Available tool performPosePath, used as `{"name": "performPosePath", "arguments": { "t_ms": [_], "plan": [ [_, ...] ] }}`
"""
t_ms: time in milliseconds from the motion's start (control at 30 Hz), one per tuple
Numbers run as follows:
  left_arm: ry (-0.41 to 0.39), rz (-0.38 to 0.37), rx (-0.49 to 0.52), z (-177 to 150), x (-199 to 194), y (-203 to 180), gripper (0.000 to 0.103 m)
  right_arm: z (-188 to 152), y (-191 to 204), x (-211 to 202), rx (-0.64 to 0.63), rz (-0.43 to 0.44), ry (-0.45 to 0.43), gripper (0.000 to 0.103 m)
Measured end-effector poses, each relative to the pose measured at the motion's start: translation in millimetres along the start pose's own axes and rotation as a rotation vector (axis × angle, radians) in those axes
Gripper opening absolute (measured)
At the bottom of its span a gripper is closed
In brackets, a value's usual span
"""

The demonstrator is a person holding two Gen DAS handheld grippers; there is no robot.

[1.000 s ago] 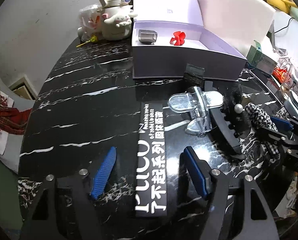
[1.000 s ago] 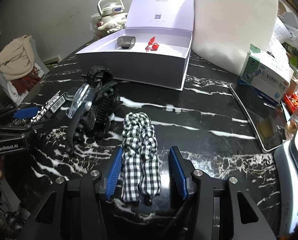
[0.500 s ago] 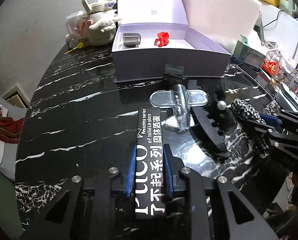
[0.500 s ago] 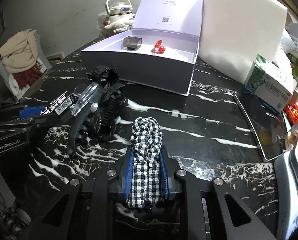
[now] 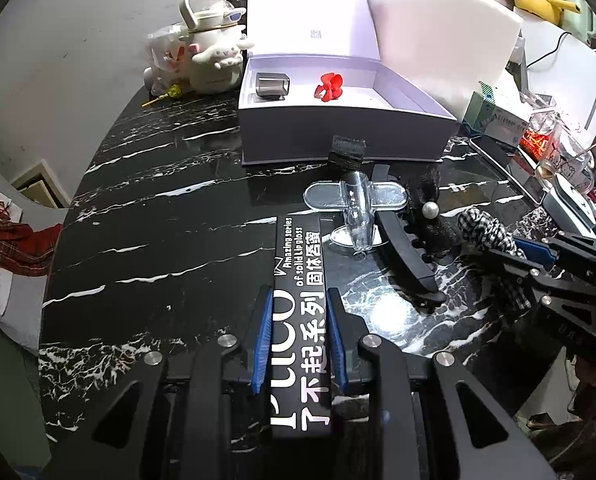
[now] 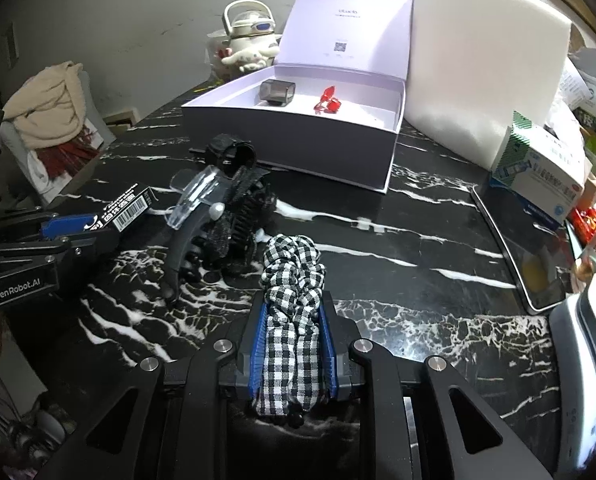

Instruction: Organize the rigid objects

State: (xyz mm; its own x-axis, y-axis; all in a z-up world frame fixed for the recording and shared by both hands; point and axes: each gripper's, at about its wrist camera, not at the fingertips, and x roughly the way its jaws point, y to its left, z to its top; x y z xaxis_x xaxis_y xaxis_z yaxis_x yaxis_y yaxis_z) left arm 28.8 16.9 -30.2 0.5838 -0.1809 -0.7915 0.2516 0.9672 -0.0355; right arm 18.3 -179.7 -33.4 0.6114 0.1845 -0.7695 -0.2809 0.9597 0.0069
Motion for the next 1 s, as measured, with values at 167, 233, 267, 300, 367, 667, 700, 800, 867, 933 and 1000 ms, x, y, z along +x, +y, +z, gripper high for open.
{"name": "performPosePath", "arguments": {
  "t_ms": [167, 233, 267, 300, 367, 667, 700, 800, 867, 933, 1000],
  "plan": [
    [-0.017, 0.000, -0.002, 3.1, -13.2, -2.9, 0.025, 0.8, 0.7, -5.4, -0.006, 0.019, -0.016, 0.024],
    [-0.018, -0.003, -0.004, 5.8, -17.5, -4.4, 0.025, 1.9, 1.7, -8.8, -0.005, 0.028, -0.023, 0.024],
    [-0.021, -0.004, -0.002, 7.4, -20.2, -5.8, 0.025, 2.9, 1.9, -10.1, -0.003, 0.031, -0.025, 0.024],
    [-0.024, -0.003, -0.001, 9.0, -22.3, -7.0, 0.025, 4.0, 2.0, -11.5, -0.002, 0.036, -0.027, 0.024],
    [-0.031, -0.006, 0.002, 12.3, -26.6, -9.2, 0.025, 6.7, 1.6, -15.0, 0.001, 0.045, -0.033, 0.024],
    [-0.058, -0.020, 0.022, 28.9, -39.2, -19.3, 0.025, 11.1, 5.1, -25.0, 0.005, 0.065, -0.042, 0.024],
    [-0.059, -0.024, 0.022, 30.2, -40.2, -20.0, 0.025, 11.6, 5.3, -26.1, 0.008, 0.067, -0.044, 0.024],
    [-0.062, -0.036, 0.031, 35.9, -40.8, -23.1, 0.025, 14.0, 5.2, -28.6, 0.009, 0.074, -0.046, 0.024],
    [-0.067, -0.046, 0.040, 40.6, -40.5, -25.4, 0.025, 17.3, 3.5, -30.4, 0.021, 0.091, -0.047, 0.024],
    [-0.068, -0.053, 0.047, 44.2, -39.6, -26.7, 0.025, 19.8, 3.4, -32.2, 0.021, 0.083, -0.053, 0.024],
    [-0.069, -0.057, 0.058, 49.3, -37.9, -28.5, 0.025, 23.4, 4.1, -33.0, 0.007, 0.055, -0.061, 0.024]
  ]
}}
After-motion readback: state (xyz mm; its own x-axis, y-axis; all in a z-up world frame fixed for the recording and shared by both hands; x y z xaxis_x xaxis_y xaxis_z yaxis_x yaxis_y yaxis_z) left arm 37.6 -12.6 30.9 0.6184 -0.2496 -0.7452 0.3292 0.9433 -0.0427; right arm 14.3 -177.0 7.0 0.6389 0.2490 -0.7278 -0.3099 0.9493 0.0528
